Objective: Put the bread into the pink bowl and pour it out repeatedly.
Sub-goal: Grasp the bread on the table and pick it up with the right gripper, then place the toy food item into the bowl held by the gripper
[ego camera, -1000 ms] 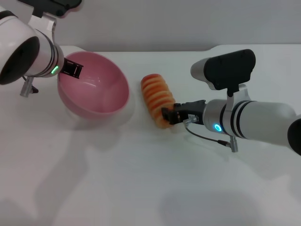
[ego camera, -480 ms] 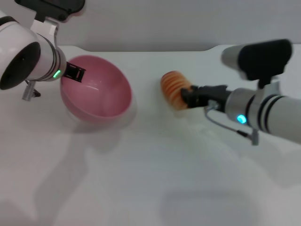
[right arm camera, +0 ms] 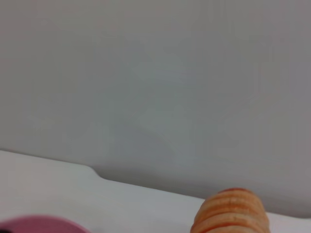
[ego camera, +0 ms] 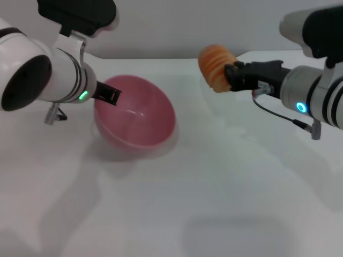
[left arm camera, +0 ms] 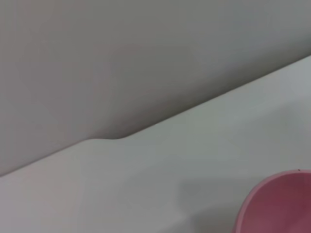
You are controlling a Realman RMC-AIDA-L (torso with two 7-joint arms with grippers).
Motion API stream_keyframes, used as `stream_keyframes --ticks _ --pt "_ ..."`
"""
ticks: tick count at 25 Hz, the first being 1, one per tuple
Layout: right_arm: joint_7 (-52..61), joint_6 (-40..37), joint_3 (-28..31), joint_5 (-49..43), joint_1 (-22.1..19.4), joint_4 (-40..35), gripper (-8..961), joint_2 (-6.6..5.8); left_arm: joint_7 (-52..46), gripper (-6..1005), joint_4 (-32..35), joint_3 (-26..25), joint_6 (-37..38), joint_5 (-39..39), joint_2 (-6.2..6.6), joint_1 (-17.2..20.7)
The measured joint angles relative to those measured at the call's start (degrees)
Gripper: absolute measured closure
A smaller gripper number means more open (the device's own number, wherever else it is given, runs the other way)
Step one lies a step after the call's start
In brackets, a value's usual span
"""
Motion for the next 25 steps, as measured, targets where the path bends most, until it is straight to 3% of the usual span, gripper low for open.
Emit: stream_keyframes --ticks 8,15,25 --pt "1.4 3.5 -3.4 -1.1 0.0 -6.4 821 0.23 0.0 951 -0.3 2.5 3.0 -4.1 0.0 0.1" --pt "4.4 2.3 -8.0 -1.3 1.9 -3.7 847 0.07 0.0 951 -0.6 2.9 5.0 -5.0 -0.01 -0.5" --pt "4.2 0.1 -9.5 0.4 2.5 -3.0 863 -0.04 0.4 951 -0.6 2.4 5.7 -5.0 0.15 -0.7"
